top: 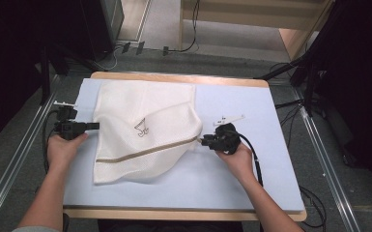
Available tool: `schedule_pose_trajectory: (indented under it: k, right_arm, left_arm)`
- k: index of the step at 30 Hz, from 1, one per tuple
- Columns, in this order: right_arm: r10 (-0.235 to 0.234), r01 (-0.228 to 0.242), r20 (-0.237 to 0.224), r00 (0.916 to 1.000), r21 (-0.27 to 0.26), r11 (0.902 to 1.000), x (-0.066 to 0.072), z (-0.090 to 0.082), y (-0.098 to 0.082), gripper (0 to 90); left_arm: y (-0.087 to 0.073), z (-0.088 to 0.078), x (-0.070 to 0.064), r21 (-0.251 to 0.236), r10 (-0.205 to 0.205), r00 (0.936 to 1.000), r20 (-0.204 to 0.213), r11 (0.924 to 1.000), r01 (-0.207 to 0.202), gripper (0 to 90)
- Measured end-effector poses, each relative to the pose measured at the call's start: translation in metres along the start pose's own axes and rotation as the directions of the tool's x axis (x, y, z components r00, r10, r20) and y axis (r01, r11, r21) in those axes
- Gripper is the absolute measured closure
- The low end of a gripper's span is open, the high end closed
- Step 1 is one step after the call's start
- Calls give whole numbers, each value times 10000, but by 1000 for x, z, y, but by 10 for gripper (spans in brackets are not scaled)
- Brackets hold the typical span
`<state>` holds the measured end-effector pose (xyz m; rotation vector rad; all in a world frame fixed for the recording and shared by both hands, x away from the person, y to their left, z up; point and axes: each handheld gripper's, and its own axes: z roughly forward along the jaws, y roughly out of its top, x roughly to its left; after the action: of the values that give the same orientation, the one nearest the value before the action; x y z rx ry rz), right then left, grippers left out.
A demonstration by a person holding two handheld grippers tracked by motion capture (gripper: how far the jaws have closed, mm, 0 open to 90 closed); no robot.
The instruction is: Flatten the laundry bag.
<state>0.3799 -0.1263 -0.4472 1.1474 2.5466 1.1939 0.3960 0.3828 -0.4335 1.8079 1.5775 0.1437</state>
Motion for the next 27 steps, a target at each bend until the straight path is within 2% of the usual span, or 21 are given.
schedule_pose_trajectory:
  k: [1,4,6,10,11,13,14,15,17,20,21,24,27]
  right_arm:
    - [-162,162,21,9999,52,9999,7,0,-6,685]
    - [-301,301,-44,9995,28,9995,13,4,-10,640]
    - [-278,279,-93,9996,92,9996,17,16,-11,553]
    - [-259,258,67,9996,245,9994,18,31,-9,550]
    - [-121,120,109,9999,39,9999,19,36,-6,656]
    - [161,-161,-69,9998,65,9998,18,37,0,820]
    - [161,-161,-69,9998,65,9998,18,37,0,820]
    - [112,-111,-151,9998,67,9999,18,33,3,874]
    - [-31,36,-219,9998,215,9998,17,24,5,883]
    - [-14,19,-362,9993,145,9999,13,-1,3,885]
    - [-64,68,-355,9993,107,9999,12,-10,1,885]
    - [172,-173,-502,9986,-23,9998,7,-35,-10,884]
    - [289,-288,-377,9989,31,9996,4,-55,-23,885]
  left_arm:
    - [0,0,0,17,29,10000,14,10000,-29,858]
    - [1,1,0,38,3,10000,39,10000,-3,858]
    - [1,1,-1,26,-2,10000,65,10000,2,858]
    - [1,1,-1,12,-59,9999,142,10000,58,858]
    - [1,2,0,24,-157,9996,251,9999,156,859]
    - [1,4,0,49,-149,9995,266,9999,147,860]
    - [1,4,0,49,-149,9995,266,9999,147,860]
    - [1,4,0,61,-141,9995,297,9999,139,860]
    - [1,4,0,48,-201,9991,366,9998,199,860]
    - [1,4,1,44,-322,9980,549,9995,320,859]
    - [2,4,1,-8,-411,9968,683,9991,412,860]
    - [3,7,-1,-109,-588,9931,1019,9981,602,860]
    - [4,12,-4,-58,-577,9918,1138,9983,588,859]
